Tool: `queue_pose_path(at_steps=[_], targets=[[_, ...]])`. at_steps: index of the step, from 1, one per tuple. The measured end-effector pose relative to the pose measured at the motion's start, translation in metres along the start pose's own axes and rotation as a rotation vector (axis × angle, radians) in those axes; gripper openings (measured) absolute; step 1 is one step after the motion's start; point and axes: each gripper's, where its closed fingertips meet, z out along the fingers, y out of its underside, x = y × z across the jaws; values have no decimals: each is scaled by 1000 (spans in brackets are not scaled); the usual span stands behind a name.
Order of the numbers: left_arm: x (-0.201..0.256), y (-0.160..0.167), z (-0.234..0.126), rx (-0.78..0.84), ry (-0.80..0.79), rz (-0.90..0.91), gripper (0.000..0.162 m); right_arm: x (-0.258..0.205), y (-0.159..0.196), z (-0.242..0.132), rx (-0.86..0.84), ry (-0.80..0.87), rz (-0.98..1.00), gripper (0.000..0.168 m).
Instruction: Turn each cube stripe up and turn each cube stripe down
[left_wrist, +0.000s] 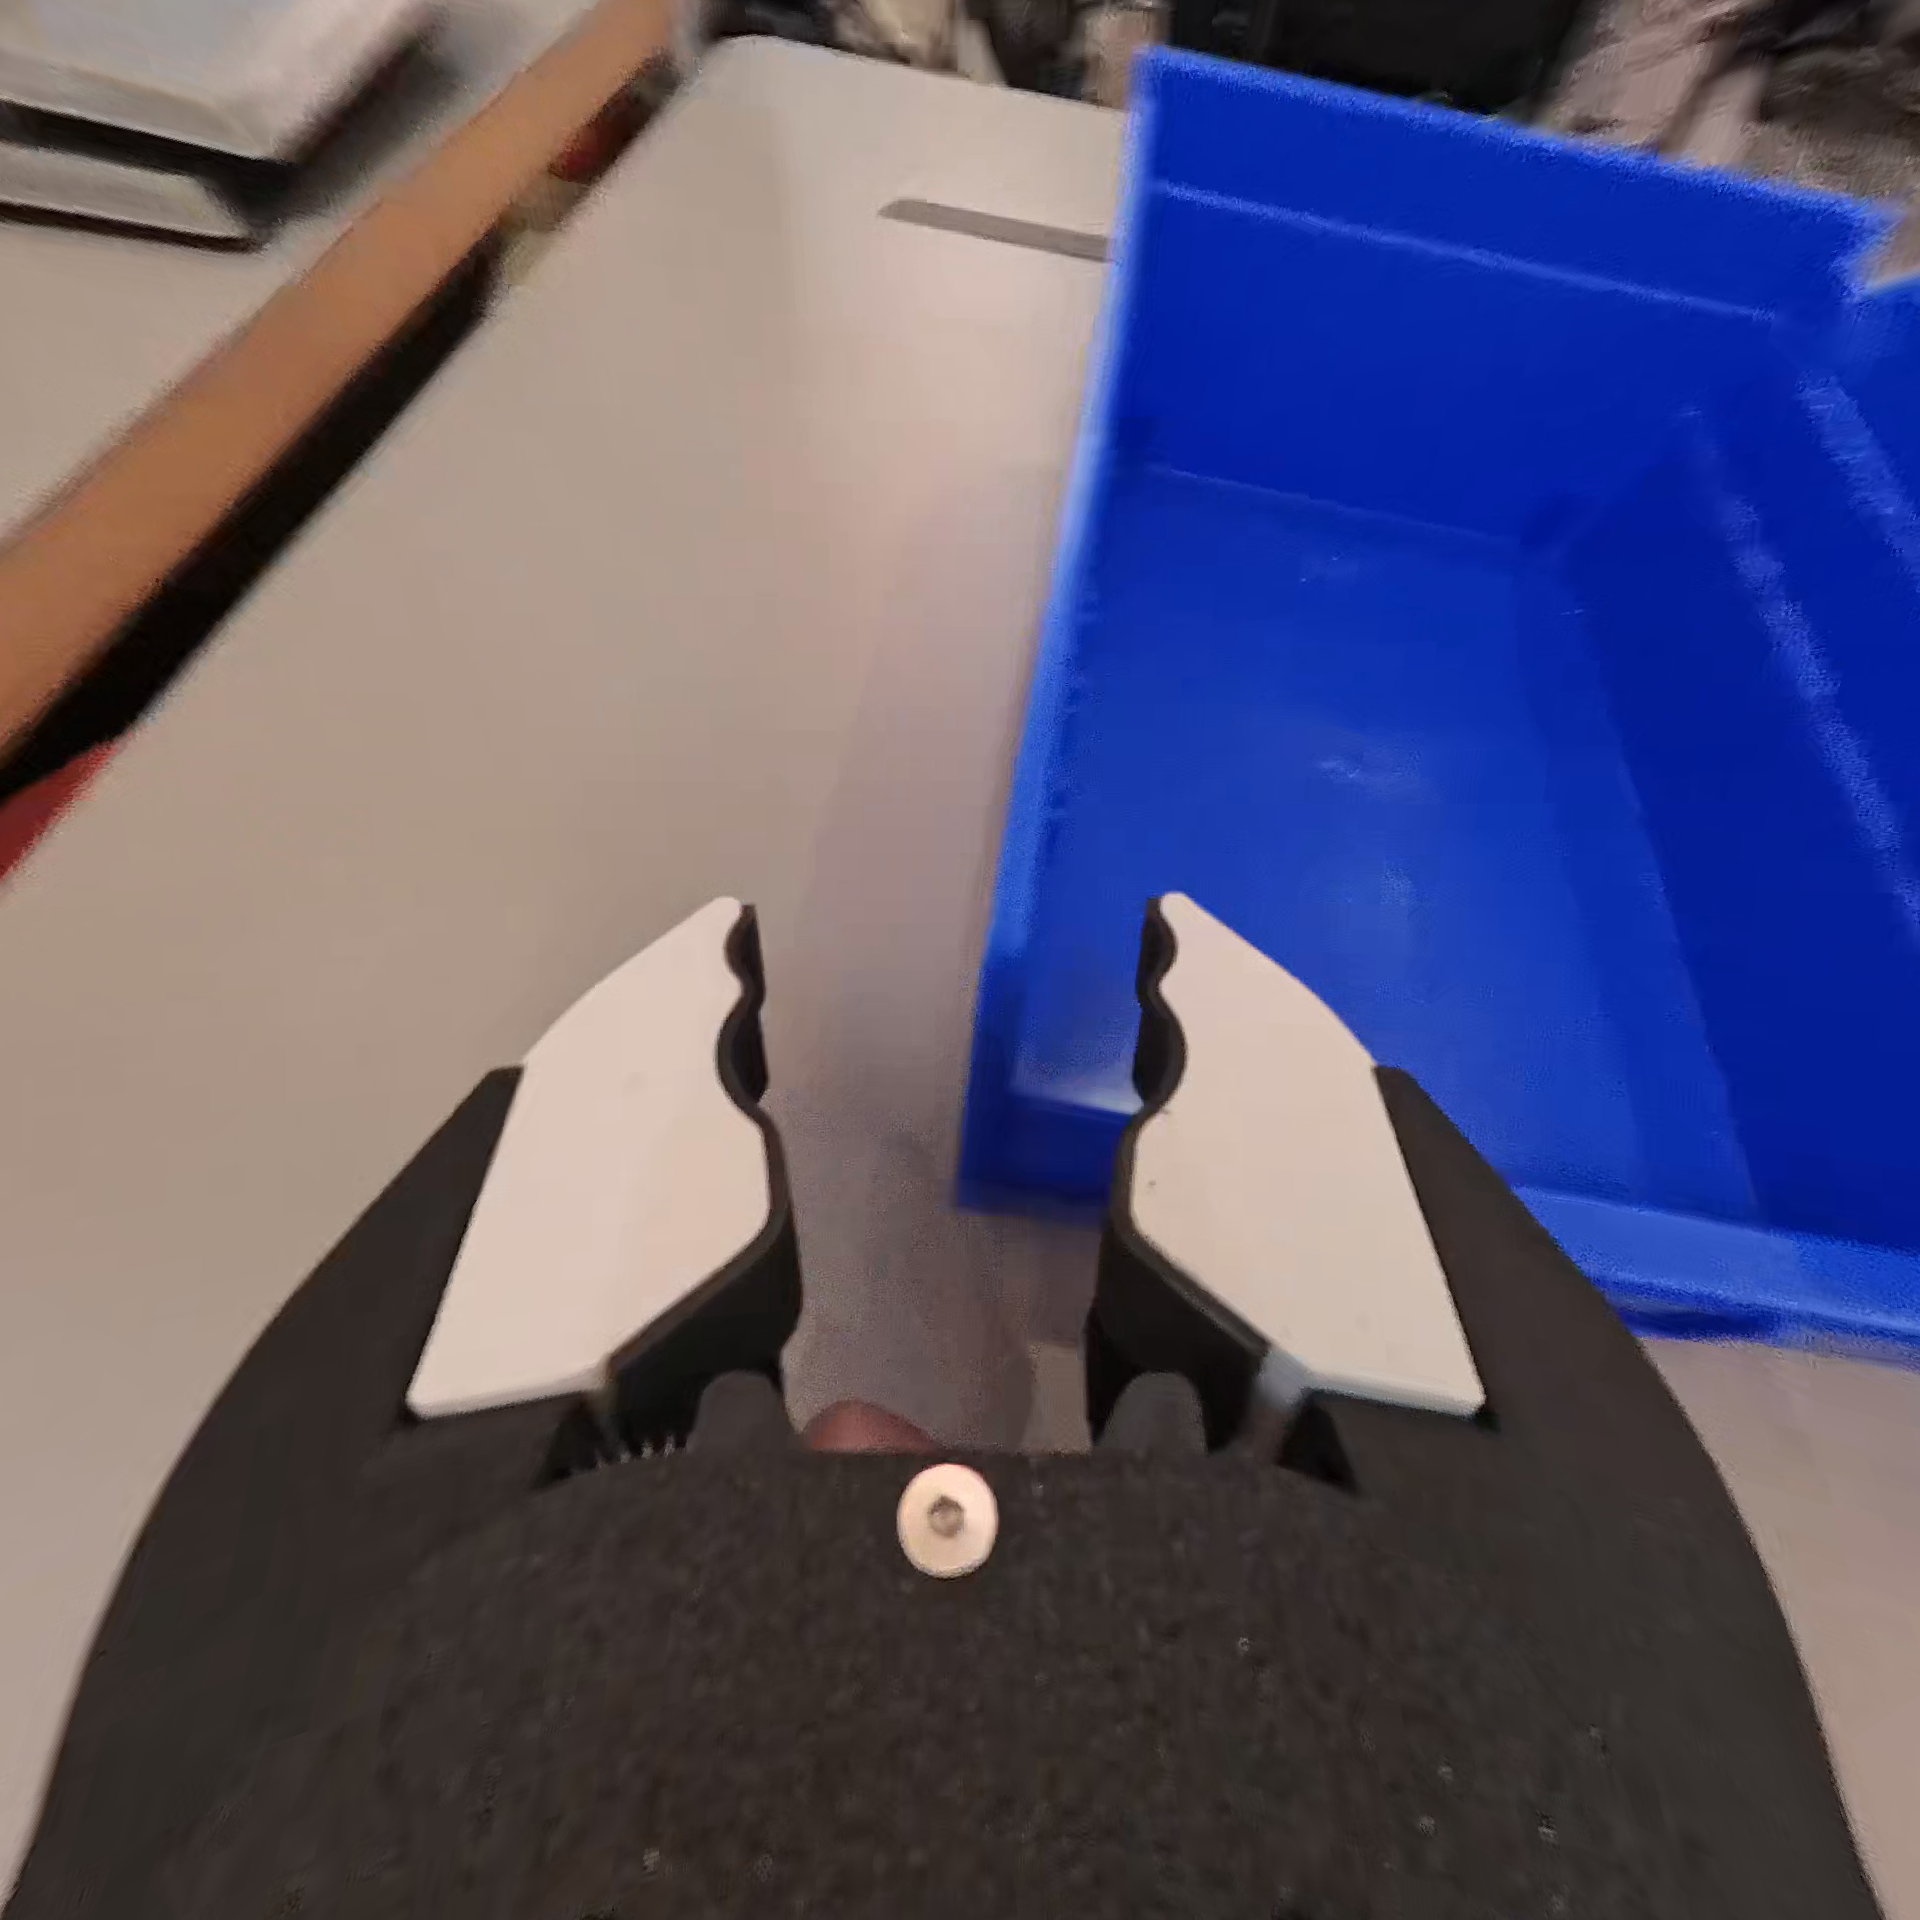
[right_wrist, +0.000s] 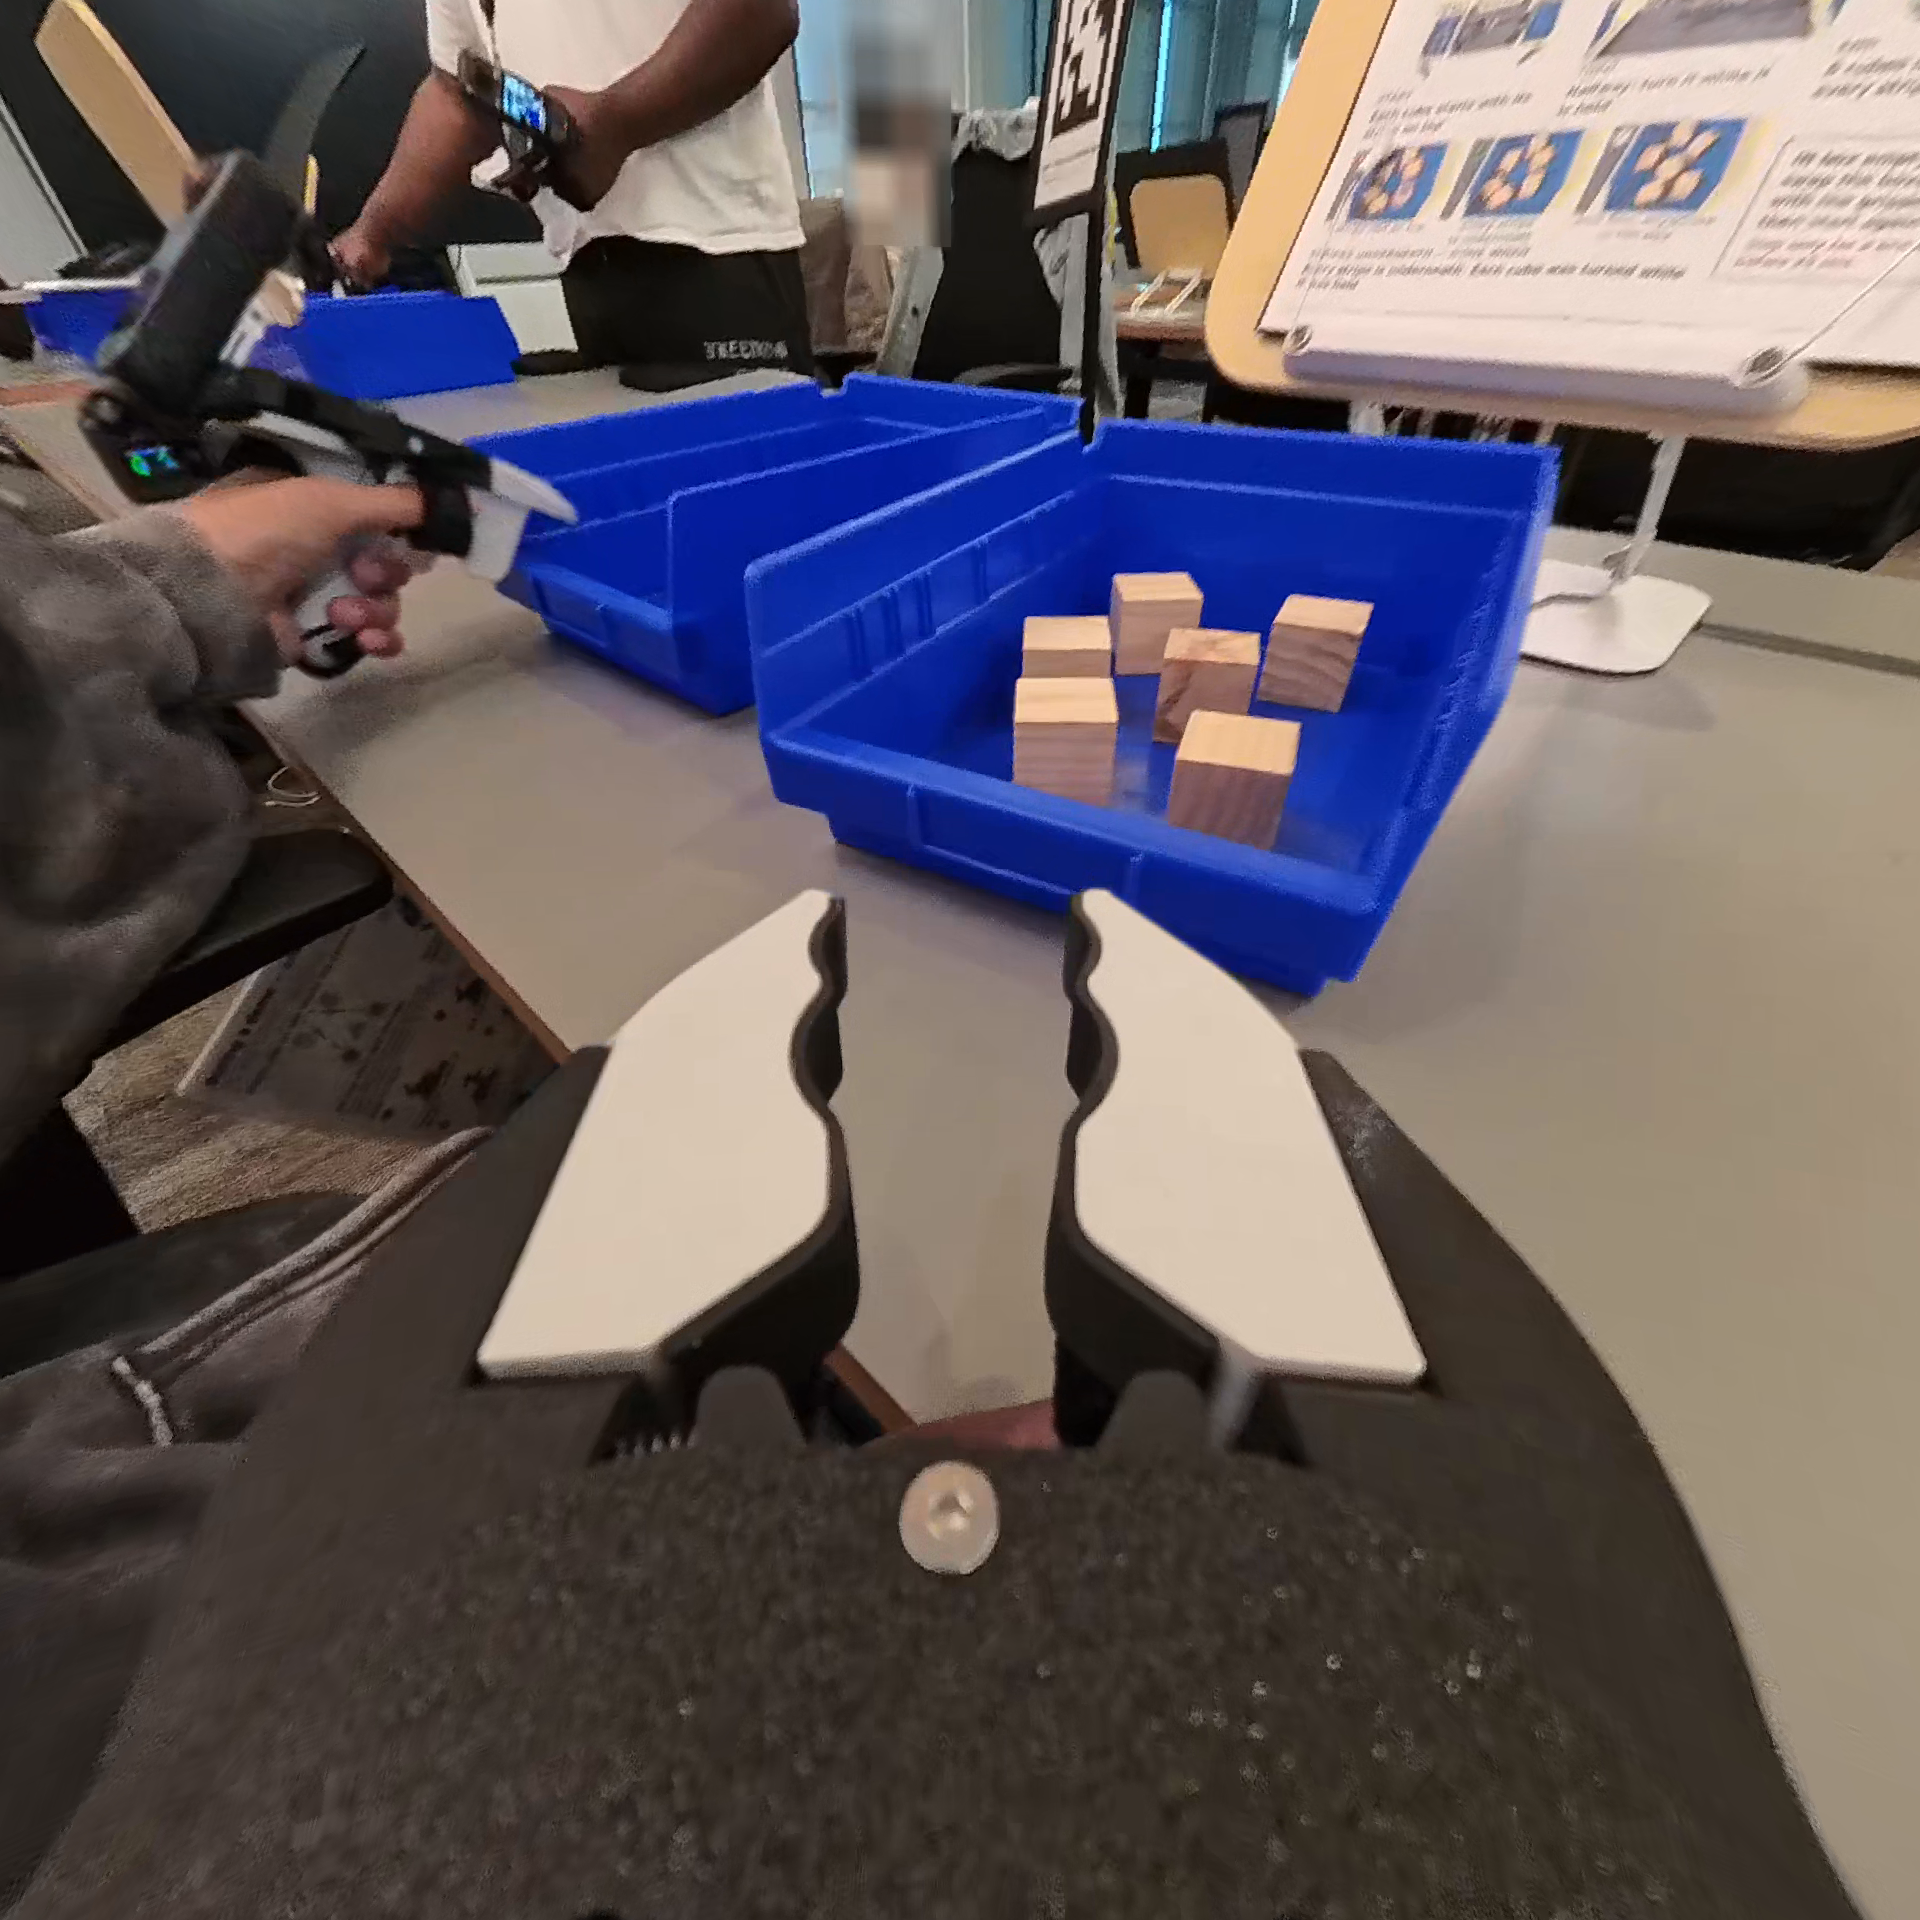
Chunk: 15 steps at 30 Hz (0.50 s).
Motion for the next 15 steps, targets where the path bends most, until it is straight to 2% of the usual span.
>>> queue_pose_path(at_steps=[1, 2, 3, 7, 12, 15], targets=[[9, -3, 4, 2, 80, -21, 45, -3, 3, 2, -15, -7, 1, 40], [15, -6, 5, 7, 134, -31, 14, -5, 6, 5, -28, -14, -1, 40], [16, -7, 6, 16, 141, -36, 4, -8, 8, 7, -39, -21, -1, 40], [23, 7, -13, 5, 24, 67, 2, -38, 13, 27, -113, -107, -18, 42], [41, 41, -72, 33, -131, 95, 3, -91, 10, 70, -167, -165, -150, 45], [46, 60, -105, 42, -168, 76, 4, -115, 13, 101, -220, -191, -138, 45]])
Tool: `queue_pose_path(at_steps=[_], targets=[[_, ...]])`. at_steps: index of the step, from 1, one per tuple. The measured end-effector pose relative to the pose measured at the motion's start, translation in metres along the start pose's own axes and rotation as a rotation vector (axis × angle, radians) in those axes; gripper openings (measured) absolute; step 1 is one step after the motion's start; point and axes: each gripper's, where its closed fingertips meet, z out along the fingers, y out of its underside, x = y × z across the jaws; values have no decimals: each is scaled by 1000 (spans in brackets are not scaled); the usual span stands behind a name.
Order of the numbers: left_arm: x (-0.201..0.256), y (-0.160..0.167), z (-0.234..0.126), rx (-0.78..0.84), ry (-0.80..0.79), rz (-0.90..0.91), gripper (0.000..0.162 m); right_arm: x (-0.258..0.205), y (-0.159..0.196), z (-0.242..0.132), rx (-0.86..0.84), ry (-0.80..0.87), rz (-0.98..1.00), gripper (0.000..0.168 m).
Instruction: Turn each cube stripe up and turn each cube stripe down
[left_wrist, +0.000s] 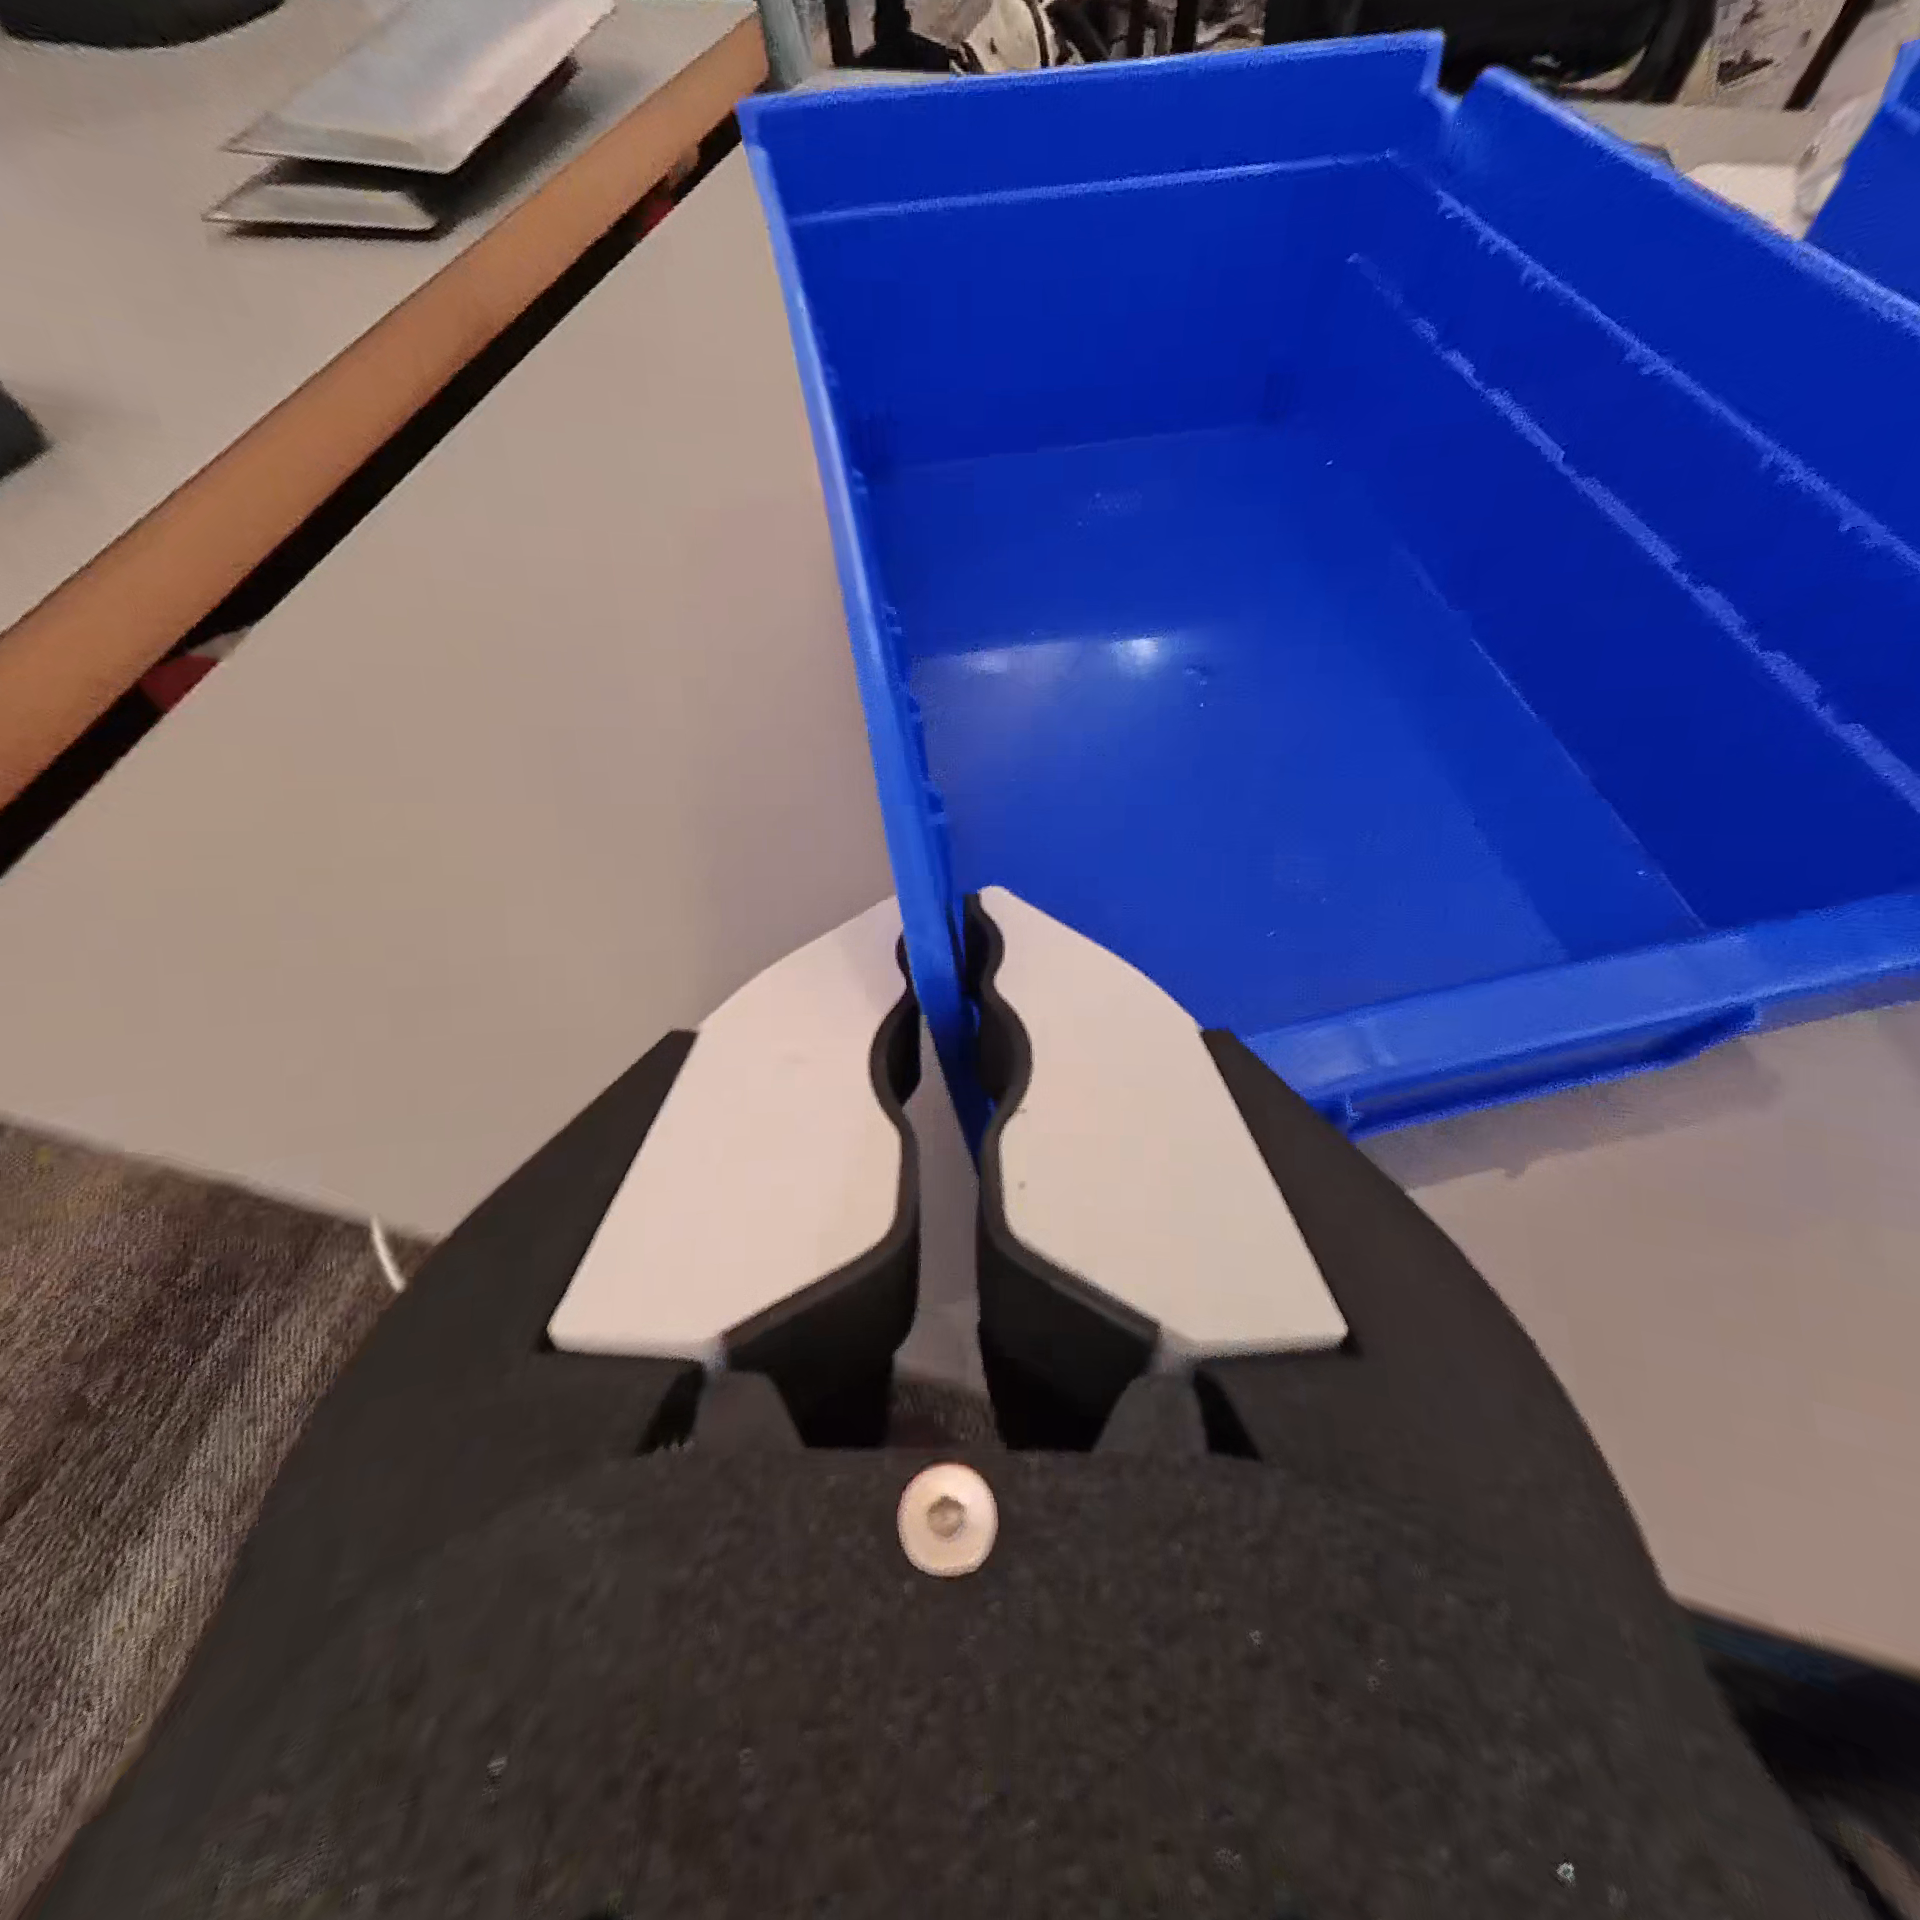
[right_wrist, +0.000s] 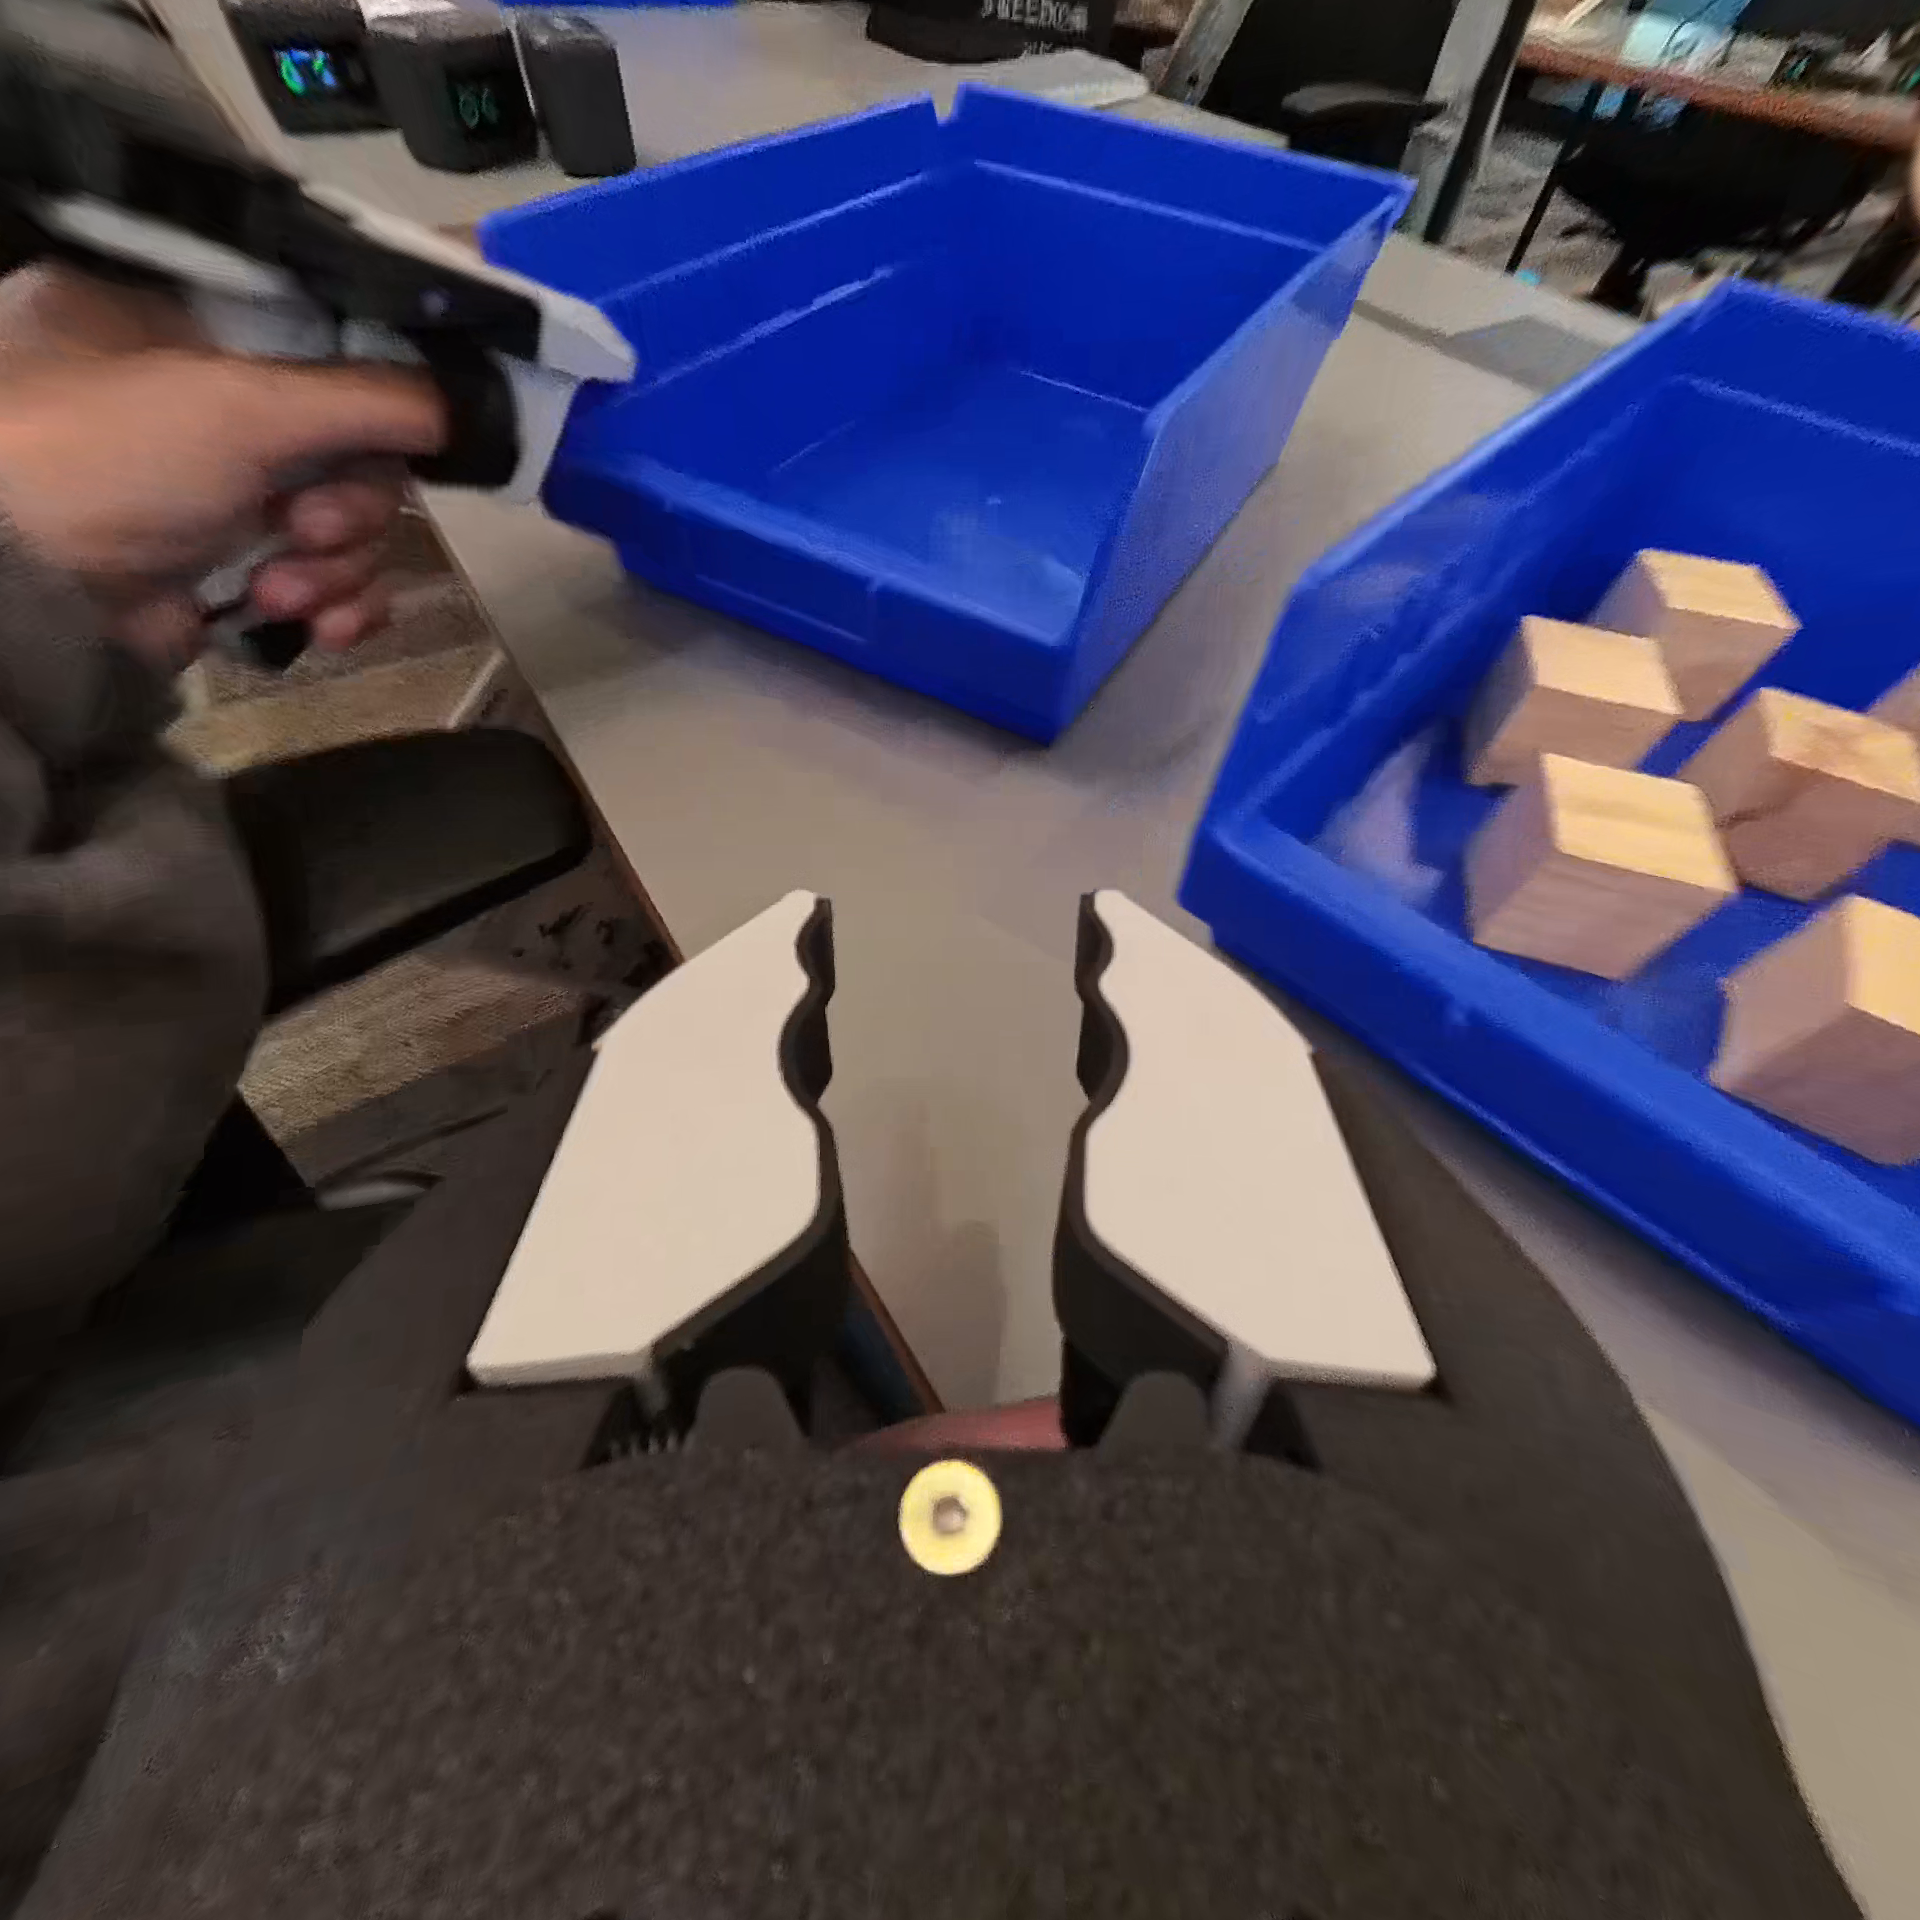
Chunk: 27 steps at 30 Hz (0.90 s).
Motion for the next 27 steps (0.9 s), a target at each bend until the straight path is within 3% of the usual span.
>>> queue_pose_path(at_steps=[7, 9, 11, 14, 19, 22, 24, 27], targets=[[-6, 34, -66, -6, 38, 25, 4, -20, -32, 59, 25, -66, 223, 47], [-2, 39, -78, 6, 52, 24, 3, -24, -34, 71, 6, -41, 217, 40], [-1, 38, -86, 34, 33, 26, 4, -16, -37, 73, 6, 32, 218, 19], [10, 18, -101, 152, 4, 54, 6, -3, -53, 62, 85, 115, 258, 10], [55, -68, -139, 496, -9, 105, 4, 38, -130, -13, 377, 304, 137, 5], [118, -120, -136, 546, 150, 81, 4, 88, -163, -77, 470, 459, 71, 5], [176, -148, -128, 543, 259, 105, 5, 133, -168, -120, 483, 556, 79, 5], [281, -168, -115, 508, 381, 161, 4, 210, -141, -185, 434, 722, 164, 5]])
